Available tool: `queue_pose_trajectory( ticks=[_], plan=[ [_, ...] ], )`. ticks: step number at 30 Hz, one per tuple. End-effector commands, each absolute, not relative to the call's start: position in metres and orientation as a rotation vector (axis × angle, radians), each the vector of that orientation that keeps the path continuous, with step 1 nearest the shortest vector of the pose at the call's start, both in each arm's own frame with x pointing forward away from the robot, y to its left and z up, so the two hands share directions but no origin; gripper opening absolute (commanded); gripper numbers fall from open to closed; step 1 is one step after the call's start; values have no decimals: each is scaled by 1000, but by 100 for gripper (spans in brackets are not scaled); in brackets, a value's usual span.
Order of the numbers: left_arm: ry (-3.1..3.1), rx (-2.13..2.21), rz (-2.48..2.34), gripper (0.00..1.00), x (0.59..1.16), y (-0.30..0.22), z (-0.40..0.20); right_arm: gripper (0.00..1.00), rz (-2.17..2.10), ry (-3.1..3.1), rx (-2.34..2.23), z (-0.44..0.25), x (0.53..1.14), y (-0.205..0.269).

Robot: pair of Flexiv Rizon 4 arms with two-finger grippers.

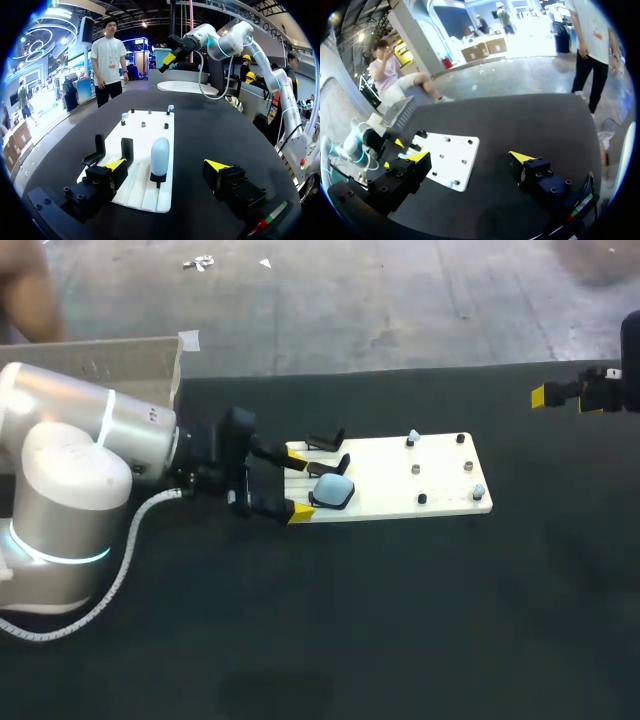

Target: Pick up each earbud case from the left stands, insert the matching earbuds, close the lid, and place the case in the box.

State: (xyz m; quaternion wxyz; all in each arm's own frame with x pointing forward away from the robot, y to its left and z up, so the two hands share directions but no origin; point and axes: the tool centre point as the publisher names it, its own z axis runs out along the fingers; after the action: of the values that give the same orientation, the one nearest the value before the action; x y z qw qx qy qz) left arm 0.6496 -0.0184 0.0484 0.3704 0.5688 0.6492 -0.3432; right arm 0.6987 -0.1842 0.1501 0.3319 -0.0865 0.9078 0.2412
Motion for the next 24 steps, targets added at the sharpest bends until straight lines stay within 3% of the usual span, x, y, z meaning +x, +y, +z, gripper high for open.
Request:
queue_pose_trajectory(
  ticks=[1, 11, 14, 24],
  plan=[
    [1650, 1440, -874, 100, 648, -23, 42, 100, 632, 2372, -228, 149, 700, -184],
    [1616, 1445, -895, 100, 652, -36, 38, 100, 632, 2372, -228, 149, 700, -184],
    [1614, 1443, -909, 91, 653, -38, 37, 100, 632, 2372, -228, 149, 700, -184],
    [1608, 1450, -952, 83, 653, -43, 32, 100, 632, 2372, -228, 149, 700, -184]
  ],
)
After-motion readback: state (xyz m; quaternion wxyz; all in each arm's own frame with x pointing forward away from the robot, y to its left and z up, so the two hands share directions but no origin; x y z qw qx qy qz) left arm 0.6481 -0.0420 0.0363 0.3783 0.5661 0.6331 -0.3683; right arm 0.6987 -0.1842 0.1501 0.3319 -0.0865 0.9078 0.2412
